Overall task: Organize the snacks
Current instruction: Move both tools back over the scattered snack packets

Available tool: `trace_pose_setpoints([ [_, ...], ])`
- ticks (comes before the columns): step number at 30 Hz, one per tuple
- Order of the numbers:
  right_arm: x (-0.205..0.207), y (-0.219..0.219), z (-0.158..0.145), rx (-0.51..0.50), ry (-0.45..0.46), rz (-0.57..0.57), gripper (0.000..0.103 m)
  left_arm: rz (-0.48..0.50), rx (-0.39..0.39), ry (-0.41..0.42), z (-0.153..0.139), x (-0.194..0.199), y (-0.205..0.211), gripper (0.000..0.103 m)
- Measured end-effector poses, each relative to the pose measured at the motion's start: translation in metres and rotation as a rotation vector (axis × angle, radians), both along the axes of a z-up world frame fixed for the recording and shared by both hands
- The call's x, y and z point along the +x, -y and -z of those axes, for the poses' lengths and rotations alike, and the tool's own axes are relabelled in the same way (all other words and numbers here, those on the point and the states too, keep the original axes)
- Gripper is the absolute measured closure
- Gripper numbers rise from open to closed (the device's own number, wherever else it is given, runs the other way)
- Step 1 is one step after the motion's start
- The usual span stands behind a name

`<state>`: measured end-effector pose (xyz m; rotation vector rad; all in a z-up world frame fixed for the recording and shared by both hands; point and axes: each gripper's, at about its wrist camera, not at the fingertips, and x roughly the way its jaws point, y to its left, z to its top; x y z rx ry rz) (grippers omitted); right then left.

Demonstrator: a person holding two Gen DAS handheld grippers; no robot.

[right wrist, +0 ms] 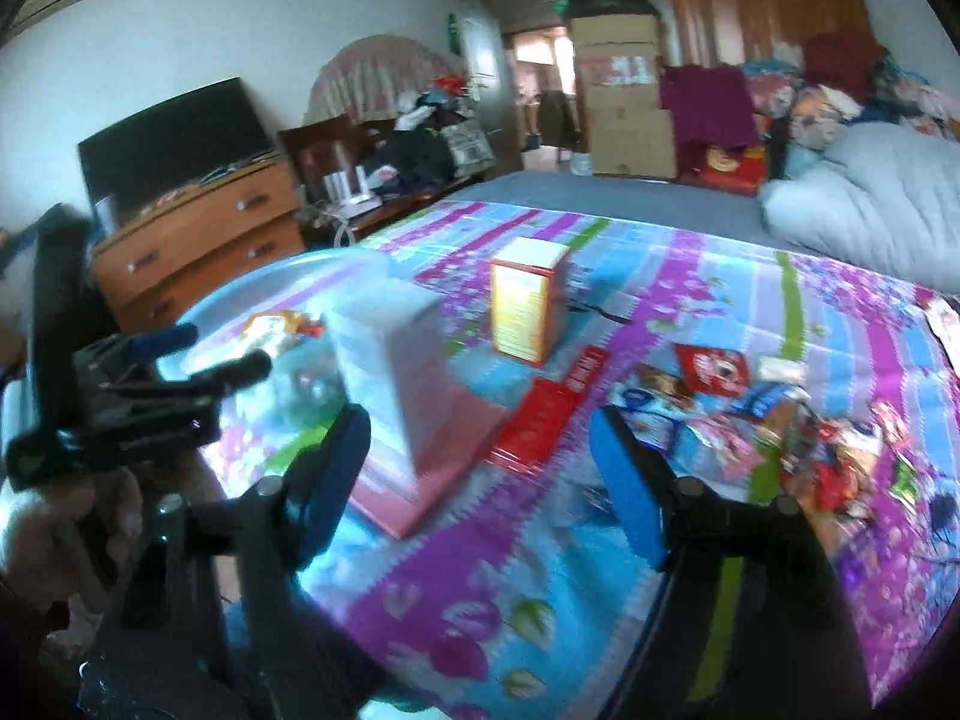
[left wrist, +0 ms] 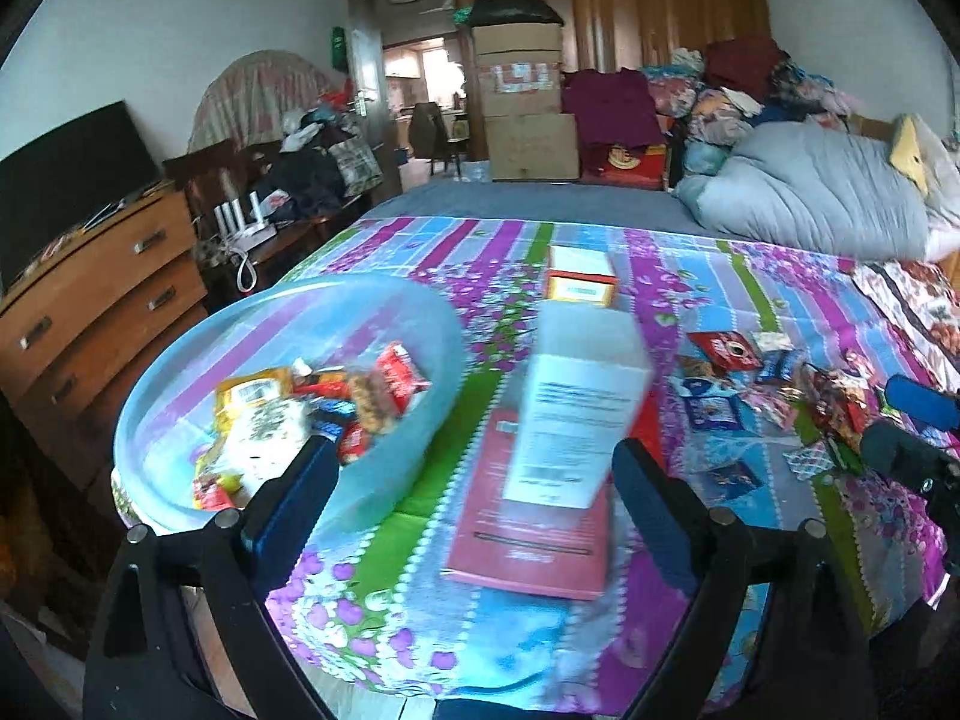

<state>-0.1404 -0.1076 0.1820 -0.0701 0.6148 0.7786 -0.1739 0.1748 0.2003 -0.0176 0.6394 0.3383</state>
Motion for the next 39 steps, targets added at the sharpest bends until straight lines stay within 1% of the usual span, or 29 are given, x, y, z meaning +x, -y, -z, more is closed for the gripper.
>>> trace_pose_setpoints([
  [4,0.011,0.040,0.027,-0.023,-0.099,0.054,0.026,0.061,-0.029,-0.042,0.007,0.013,0.024,0.009],
  [7,0.020,0.083,0.061,-0.035,-0.205,0.120,0.027,0.137,-0.048,-0.068,0.018,0.022,0.051,0.009],
  [9,0.023,0.108,0.078,-0.028,-0.264,0.141,0.034,0.207,-0.067,-0.092,0.026,0.030,0.071,0.009],
  [10,0.025,0.119,0.087,-0.028,-0.292,0.155,0.042,0.246,-0.082,-0.108,0.033,0.034,0.082,0.009],
  [12,0.030,0.141,0.104,-0.024,-0.345,0.188,0.046,0.327,-0.125,-0.152,0.049,0.047,0.103,0.009],
  [14,0.036,0.157,0.115,-0.015,-0.376,0.221,0.049,0.366,-0.160,-0.189,0.065,0.058,0.117,0.009],
  [17,0.047,0.166,0.122,-0.028,-0.368,0.255,0.049,0.399,-0.201,-0.255,0.091,0.073,0.134,0.009],
  [19,0.065,0.171,0.128,-0.055,-0.341,0.278,0.049,0.420,-0.219,-0.285,0.105,0.080,0.141,0.010],
  [21,0.091,0.175,0.132,-0.088,-0.312,0.297,0.048,0.428,-0.225,-0.306,0.116,0.084,0.143,0.010],
  [23,0.116,0.174,0.137,-0.136,-0.278,0.306,0.047,0.428,-0.232,-0.315,0.122,0.087,0.140,0.010],
  [25,0.143,0.172,0.143,-0.174,-0.262,0.298,0.047,0.427,-0.243,-0.314,0.127,0.091,0.134,0.010],
  [28,0.176,0.165,0.158,-0.208,-0.276,0.281,0.047,0.432,-0.249,-0.306,0.133,0.100,0.126,0.010],
  [30,0.182,0.162,0.160,-0.213,-0.269,0.270,0.050,0.432,-0.257,-0.300,0.137,0.109,0.121,0.010],
  [31,0.182,0.161,0.160,-0.213,-0.269,0.266,0.063,0.426,-0.261,-0.301,0.139,0.115,0.120,0.010],
  [35,0.169,0.163,0.156,-0.168,-0.283,0.262,0.065,0.416,-0.264,-0.302,0.150,0.138,0.120,0.010],
  [37,0.152,0.167,0.148,-0.129,-0.279,0.262,0.065,0.415,-0.241,-0.310,0.159,0.148,0.123,0.010],
  [39,0.127,0.172,0.140,-0.102,-0.270,0.259,0.065,0.407,-0.199,-0.332,0.172,0.156,0.126,0.010],
])
